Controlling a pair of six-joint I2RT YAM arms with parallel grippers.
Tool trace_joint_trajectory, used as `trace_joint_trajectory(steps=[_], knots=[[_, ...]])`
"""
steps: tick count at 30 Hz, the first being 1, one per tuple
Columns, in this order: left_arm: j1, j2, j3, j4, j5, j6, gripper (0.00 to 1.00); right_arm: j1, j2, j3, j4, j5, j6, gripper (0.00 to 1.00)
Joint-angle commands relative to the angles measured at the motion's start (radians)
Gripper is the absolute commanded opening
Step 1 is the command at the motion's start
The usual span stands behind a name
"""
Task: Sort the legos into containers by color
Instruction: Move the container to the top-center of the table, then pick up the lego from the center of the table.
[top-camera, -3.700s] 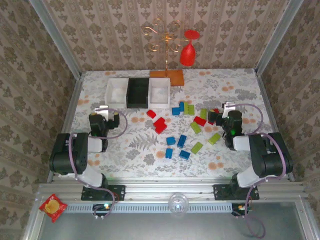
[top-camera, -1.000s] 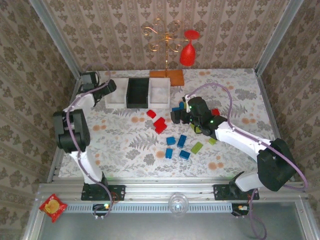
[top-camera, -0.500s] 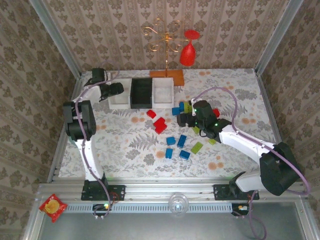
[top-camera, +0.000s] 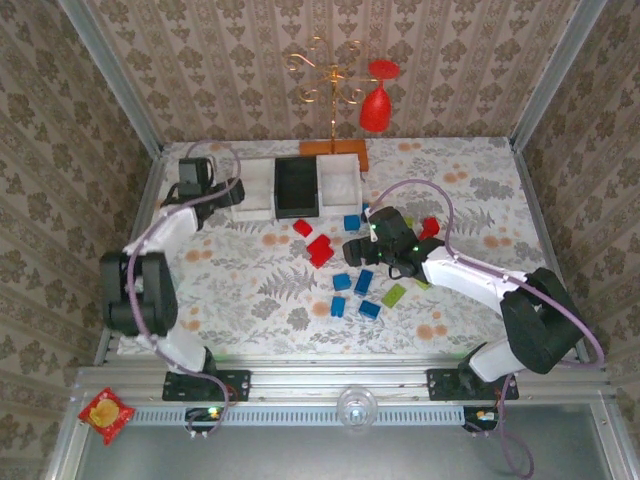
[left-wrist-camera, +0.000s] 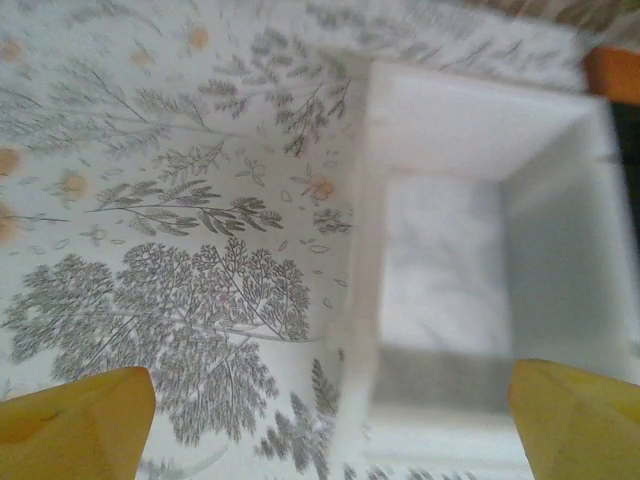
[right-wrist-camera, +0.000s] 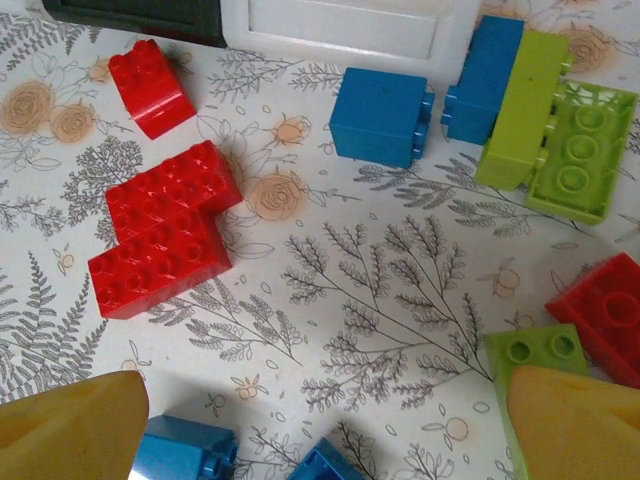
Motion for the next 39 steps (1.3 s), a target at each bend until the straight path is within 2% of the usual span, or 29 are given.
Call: trace_joint_trajectory(steps=[1, 5, 8, 14, 22, 29, 35, 37, 39], knots=[[-0.131, -0.113, -0.152, 0.102, -0.021, -0.099, 0.92, 0.026, 0.080, 0.098, -0.021, -0.039, -0.054, 0.91], [-0.295, -0.142, -0.238, 0.090, -0.030, -0.197, 0.87, 0.018, 0.063, 0.098, 0.020, 0.024, -0.048, 0.91], [-0.397, -0.092, -0.227, 0.094, -0.055, -0.226, 0.85, -0.017, 0.000, 0.051, 0.057, 0.005, -0.041, 0.92], [-0.467, 0.107, -0.097, 0.095, -0.059, -0.232, 0.82, -0.030, -0.057, 0.017, 0.002, -0.039, -0.057, 0.92], [-0.493, 0.292, 0.029, 0.081, -0.127, -0.225, 0.77, -0.030, -0.125, -0.063, 0.053, -0.048, -0.049, 0.92], [-0.500, 0.355, 0.052, 0.085, -0.198, -0.240, 0.75, -0.030, -0.133, -0.091, 0.080, -0.074, -0.038, 0.92], [-0.504, 0.407, 0.070, 0.104, -0.241, -0.252, 0.69, -0.030, -0.111, -0.099, 0.106, -0.101, -0.025, 0.92], [-0.505, 0.419, 0.082, 0.107, -0.246, -0.255, 0.70, -0.029, -0.108, -0.105, 0.117, -0.107, -0.021, 0.92], [-0.507, 0.428, 0.091, 0.107, -0.254, -0.256, 0.76, -0.030, -0.105, -0.104, 0.115, -0.106, -0.021, 0.92]])
